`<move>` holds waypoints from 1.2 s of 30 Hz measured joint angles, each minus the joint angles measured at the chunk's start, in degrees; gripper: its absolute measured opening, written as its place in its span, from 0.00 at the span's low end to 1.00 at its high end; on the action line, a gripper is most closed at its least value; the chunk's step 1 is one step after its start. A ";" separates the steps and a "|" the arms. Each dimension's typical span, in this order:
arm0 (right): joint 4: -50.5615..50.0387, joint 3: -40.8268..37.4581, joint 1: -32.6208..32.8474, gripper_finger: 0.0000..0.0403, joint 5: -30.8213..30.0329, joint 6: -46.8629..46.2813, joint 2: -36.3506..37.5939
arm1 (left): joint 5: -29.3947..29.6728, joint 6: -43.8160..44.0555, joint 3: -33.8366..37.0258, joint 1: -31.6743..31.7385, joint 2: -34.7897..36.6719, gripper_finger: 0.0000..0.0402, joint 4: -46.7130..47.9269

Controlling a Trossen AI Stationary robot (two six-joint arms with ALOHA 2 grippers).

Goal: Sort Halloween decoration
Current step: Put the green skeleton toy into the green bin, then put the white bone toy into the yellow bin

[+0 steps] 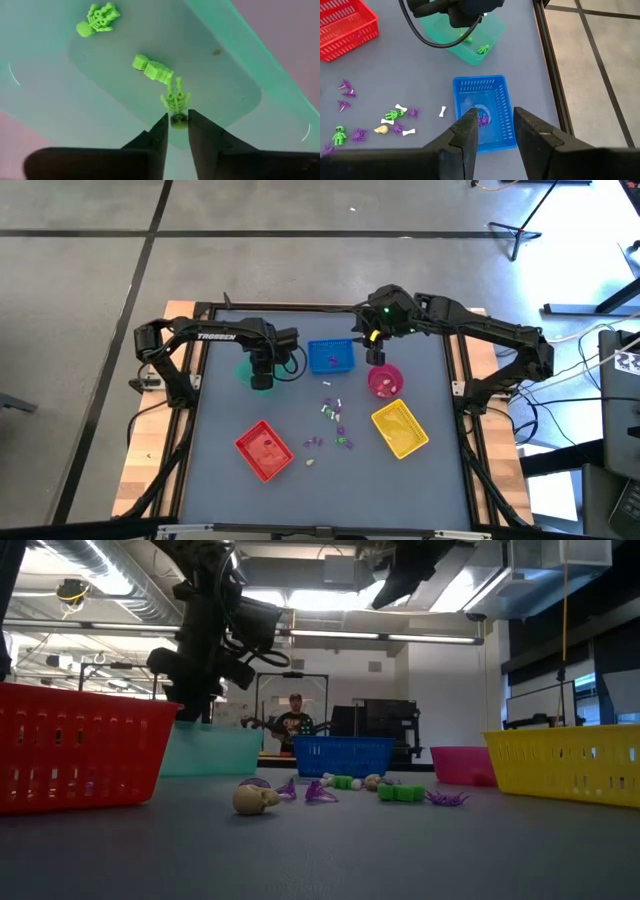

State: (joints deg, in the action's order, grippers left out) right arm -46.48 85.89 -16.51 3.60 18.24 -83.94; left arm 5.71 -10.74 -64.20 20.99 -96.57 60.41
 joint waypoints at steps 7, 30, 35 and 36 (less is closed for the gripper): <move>0.04 0.00 0.00 0.31 0.07 -0.91 0.00 | -0.02 2.64 0.00 0.00 0.00 0.31 -0.42; -3.08 0.00 0.04 0.31 0.56 -25.75 0.04 | -0.02 7.38 -0.02 0.00 0.00 0.34 -2.81; -3.13 0.00 0.61 0.31 0.53 -32.90 0.04 | -0.02 7.63 -0.02 -0.04 0.00 0.34 -4.96; -3.15 0.00 1.03 0.31 0.44 -33.94 0.04 | -0.02 7.63 -0.02 -0.04 0.00 0.34 -5.19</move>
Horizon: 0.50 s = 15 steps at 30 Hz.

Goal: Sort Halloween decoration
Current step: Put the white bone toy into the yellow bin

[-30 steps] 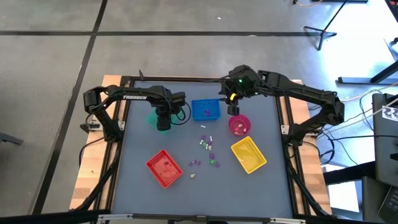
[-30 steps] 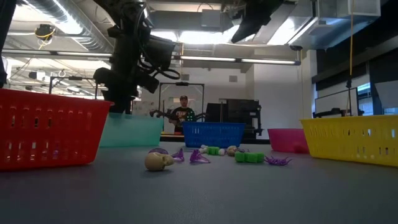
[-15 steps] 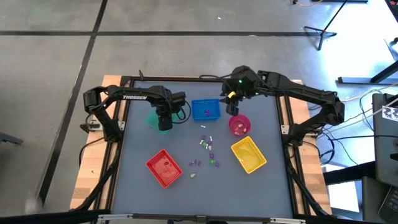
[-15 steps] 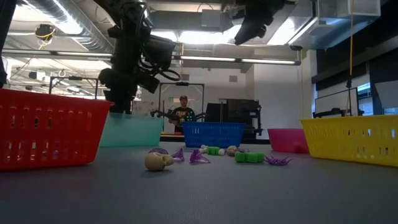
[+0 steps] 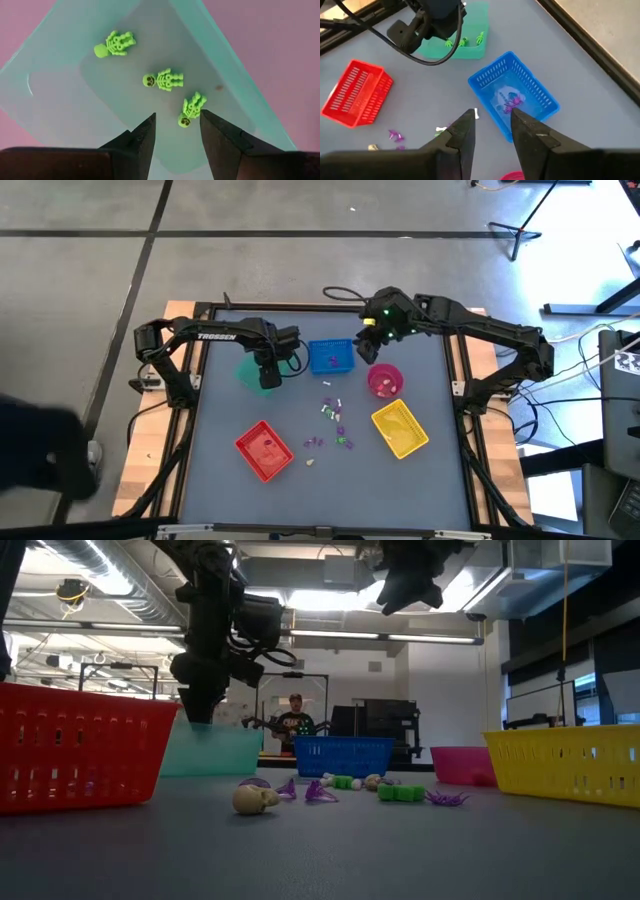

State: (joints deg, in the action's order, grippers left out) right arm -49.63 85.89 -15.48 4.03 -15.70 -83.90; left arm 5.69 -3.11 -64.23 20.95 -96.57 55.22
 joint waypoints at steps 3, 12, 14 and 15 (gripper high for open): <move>0.08 -0.44 2.02 0.31 -0.52 -2.33 0.00 | 0.00 0.00 0.00 0.00 0.00 0.34 -0.02; 7.70 -6.87 11.02 0.31 -9.67 -8.82 0.02 | 0.00 1.15 0.00 0.02 -0.02 0.34 0.03; 9.94 -9.03 12.58 0.31 -11.46 -10.72 0.02 | 0.00 1.14 0.00 0.02 -0.02 0.34 0.32; 10.52 -9.98 13.22 0.31 -12.01 -11.72 0.00 | 0.00 1.16 0.00 0.02 0.05 0.34 0.48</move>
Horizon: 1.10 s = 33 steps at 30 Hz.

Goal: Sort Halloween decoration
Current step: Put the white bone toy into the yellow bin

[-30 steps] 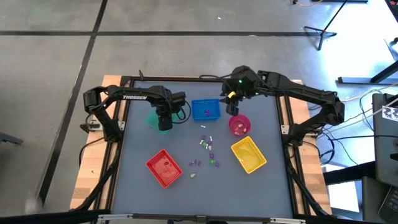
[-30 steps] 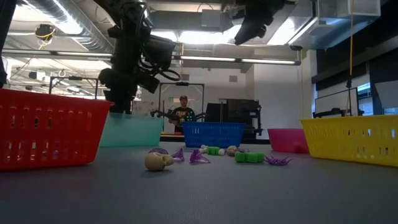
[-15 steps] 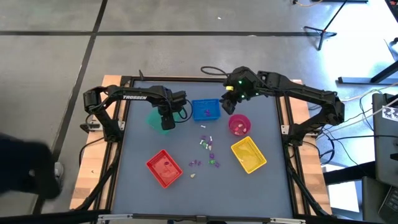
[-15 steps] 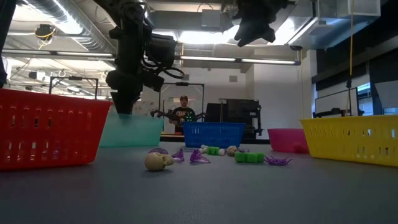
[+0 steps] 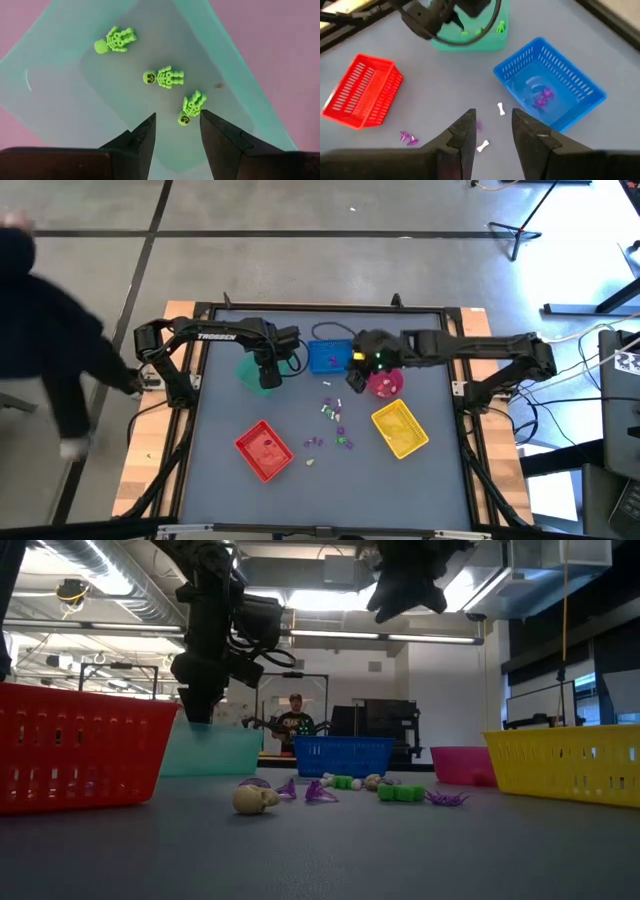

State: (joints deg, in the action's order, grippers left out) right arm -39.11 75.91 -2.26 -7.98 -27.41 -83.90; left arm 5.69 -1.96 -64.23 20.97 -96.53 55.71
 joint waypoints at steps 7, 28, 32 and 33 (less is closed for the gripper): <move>5.02 -6.36 2.82 0.31 -3.66 -6.77 0.02 | 0.17 -0.08 -0.02 0.00 3.07 0.34 0.24; 23.76 -18.37 3.45 0.31 -2.28 -12.90 -5.08 | -0.57 0.33 -0.11 -0.45 15.00 0.34 -5.93; 24.06 -18.39 4.10 0.31 0.93 -14.00 -8.95 | -0.70 0.39 -0.09 -1.01 15.01 0.34 -8.89; 24.39 -18.37 4.32 0.31 0.77 -14.45 -9.74 | -0.76 0.39 -0.09 -1.36 15.01 0.34 -9.89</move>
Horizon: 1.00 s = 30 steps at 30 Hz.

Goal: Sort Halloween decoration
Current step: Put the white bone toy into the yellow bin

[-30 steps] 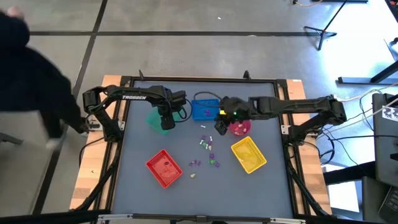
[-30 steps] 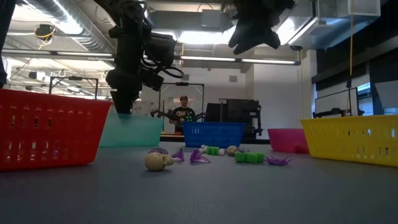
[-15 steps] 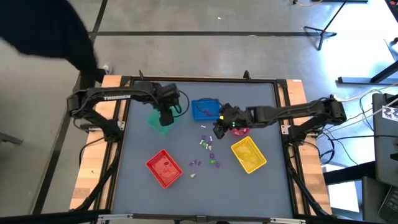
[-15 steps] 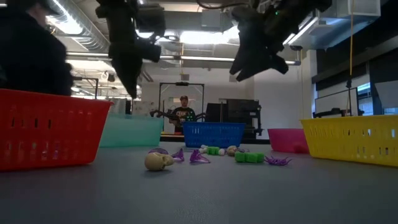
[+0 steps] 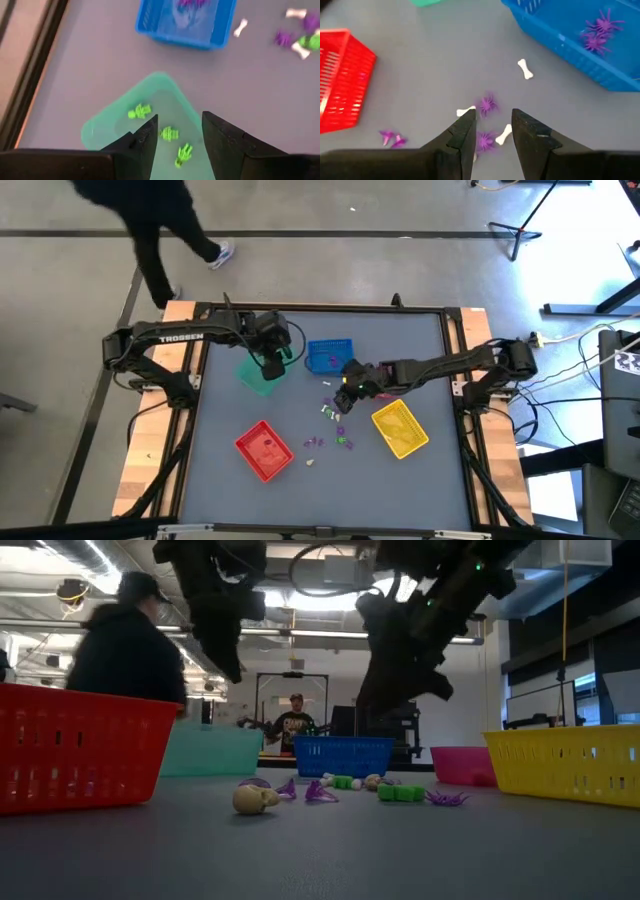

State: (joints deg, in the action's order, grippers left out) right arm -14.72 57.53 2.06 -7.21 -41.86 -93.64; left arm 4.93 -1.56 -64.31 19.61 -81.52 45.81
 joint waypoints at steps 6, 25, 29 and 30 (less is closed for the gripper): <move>-0.08 0.01 1.94 0.31 -2.00 -0.31 -4.21 | -0.13 -0.04 0.00 -2.15 0.00 0.34 -5.02; 0.58 0.05 2.85 0.31 -4.29 -0.35 -8.25 | -0.11 -0.02 0.02 -4.70 0.00 0.34 -6.04; 2.43 0.06 2.85 0.31 -4.23 -0.35 -8.45 | -0.09 -0.04 0.04 -4.70 0.00 0.34 -6.04; 2.58 0.09 2.85 0.31 -4.23 -0.35 -8.42 | -0.09 -0.02 0.04 -4.70 0.00 0.34 -6.04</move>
State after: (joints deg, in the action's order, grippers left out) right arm -12.15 57.63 4.91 -11.44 -42.22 -102.06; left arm 4.84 -1.58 -64.27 14.92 -81.52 39.77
